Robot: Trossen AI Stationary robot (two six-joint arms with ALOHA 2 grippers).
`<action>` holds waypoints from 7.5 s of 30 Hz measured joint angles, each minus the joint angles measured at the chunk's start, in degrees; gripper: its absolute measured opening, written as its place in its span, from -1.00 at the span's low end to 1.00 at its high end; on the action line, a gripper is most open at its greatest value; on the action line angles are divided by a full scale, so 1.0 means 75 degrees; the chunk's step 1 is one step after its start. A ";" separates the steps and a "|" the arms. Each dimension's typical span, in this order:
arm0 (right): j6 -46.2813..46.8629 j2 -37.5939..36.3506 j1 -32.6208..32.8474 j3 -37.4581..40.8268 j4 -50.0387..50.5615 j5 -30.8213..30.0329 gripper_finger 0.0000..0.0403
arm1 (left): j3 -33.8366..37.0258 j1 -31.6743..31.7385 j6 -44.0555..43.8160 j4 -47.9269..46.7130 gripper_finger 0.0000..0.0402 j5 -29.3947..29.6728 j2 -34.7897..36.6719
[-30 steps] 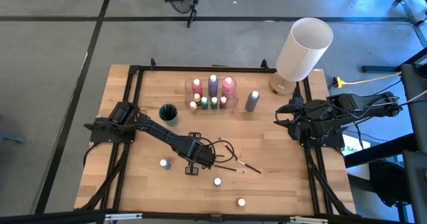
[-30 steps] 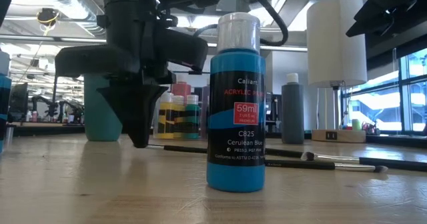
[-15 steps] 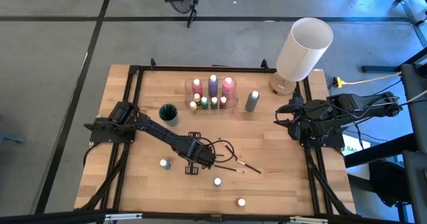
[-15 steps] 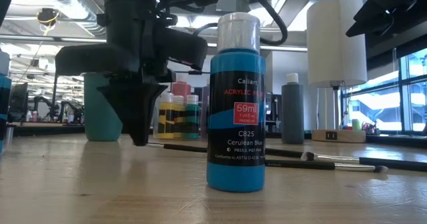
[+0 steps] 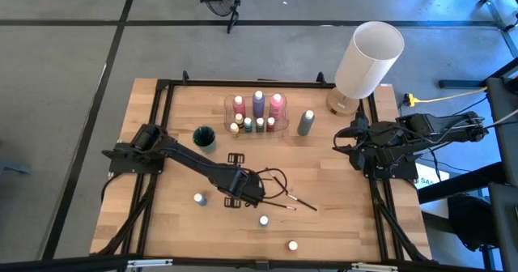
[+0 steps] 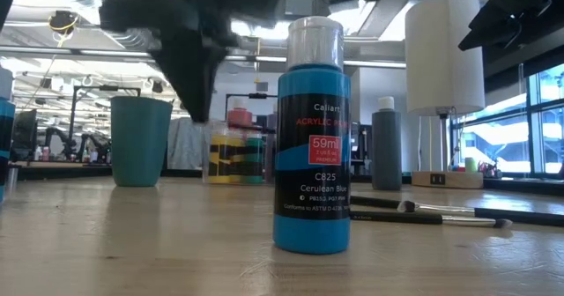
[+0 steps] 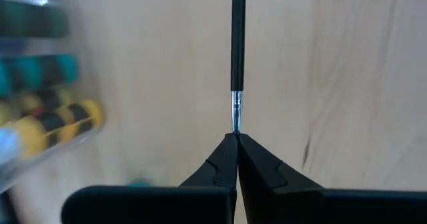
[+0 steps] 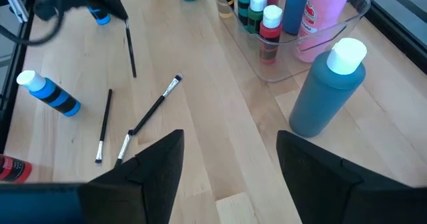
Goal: Pick & Place Paint Supplies
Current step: Put the black paint brush into the green cup
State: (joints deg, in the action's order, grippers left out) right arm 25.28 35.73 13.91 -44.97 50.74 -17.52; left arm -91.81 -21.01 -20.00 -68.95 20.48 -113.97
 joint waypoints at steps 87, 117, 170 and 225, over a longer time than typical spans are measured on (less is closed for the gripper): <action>-0.0879 0.0049 -0.0001 0.0522 -0.2607 -0.1243 0.20 | -0.0306 0.0284 0.7065 -0.2809 -0.99 0.7966 0.5496; -0.0698 0.0935 0.0000 0.0516 -0.4075 -0.1326 0.20 | 0.2250 0.4715 0.9988 -0.2809 -0.99 0.6305 1.0231; -0.1105 0.0938 0.0001 0.0688 -0.3964 -0.1498 0.20 | 0.2023 0.0676 0.9092 -0.2803 -0.99 0.5163 0.5377; -0.0685 0.3136 0.0009 0.0737 -0.6428 -0.1233 0.20 | 0.4457 0.1509 0.9807 -0.2818 -0.99 0.5056 0.6059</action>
State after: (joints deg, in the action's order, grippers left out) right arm 20.14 59.24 13.98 -39.44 2.54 -26.76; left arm -58.38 -9.69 53.56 -90.09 58.40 -68.53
